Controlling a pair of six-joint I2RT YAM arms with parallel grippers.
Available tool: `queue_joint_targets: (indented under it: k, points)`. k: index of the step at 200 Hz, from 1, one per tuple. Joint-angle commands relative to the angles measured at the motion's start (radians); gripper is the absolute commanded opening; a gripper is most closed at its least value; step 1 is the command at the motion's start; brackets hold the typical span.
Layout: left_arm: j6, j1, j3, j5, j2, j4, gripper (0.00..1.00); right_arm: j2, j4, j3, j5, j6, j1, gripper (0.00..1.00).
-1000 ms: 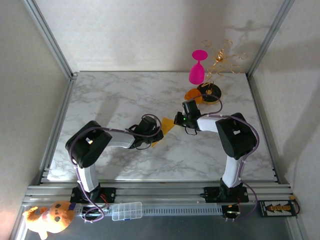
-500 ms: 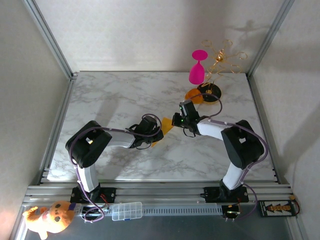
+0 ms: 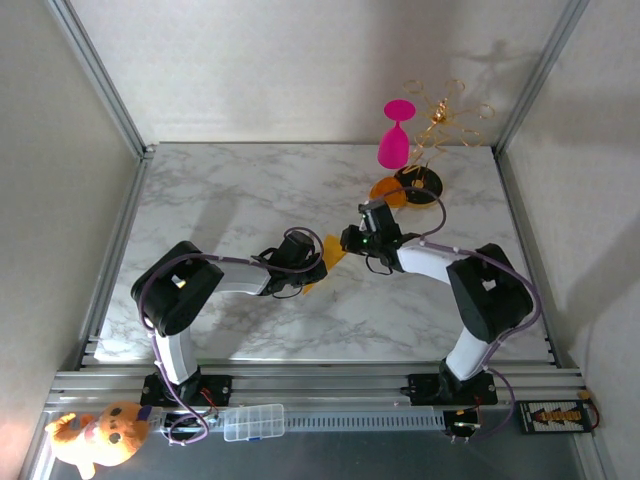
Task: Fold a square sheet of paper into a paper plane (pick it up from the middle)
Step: Fold the wing for the fifth time at the center of the table.
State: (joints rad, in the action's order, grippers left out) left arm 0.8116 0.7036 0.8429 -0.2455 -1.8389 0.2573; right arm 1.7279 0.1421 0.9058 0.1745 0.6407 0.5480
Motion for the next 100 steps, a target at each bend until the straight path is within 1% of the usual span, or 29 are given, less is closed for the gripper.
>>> queue_joint_targets:
  k: [1, 13, 29, 61, 81, 100]
  points:
    - [-0.014, 0.017, -0.027, -0.005, -0.036, -0.181, 0.00, 0.057, 0.066, 0.005, 0.159, 0.023, 0.010, 0.08]
    - [-0.016, 0.017, -0.024, -0.005, -0.033, -0.182, 0.00, 0.088, 0.063, 0.012, 0.186, 0.027, 0.011, 0.08]
    - [-0.017, 0.017, -0.018, -0.013, -0.030, -0.184, 0.00, 0.119, 0.041, 0.017, 0.187, 0.029, 0.010, 0.08]
    - [-0.039, 0.017, 0.006, -0.034, -0.008, -0.202, 0.00, 0.173, -0.052, 0.045, 0.126, 0.020, 0.009, 0.07]
    - [-0.077, 0.018, 0.014, -0.069, 0.011, -0.215, 0.00, 0.200, -0.113, 0.064, 0.086, 0.022, 0.007, 0.07]
    - [-0.127, 0.015, 0.002, -0.114, 0.025, -0.217, 0.05, 0.225, -0.152, 0.080, 0.063, 0.027, 0.003, 0.07]
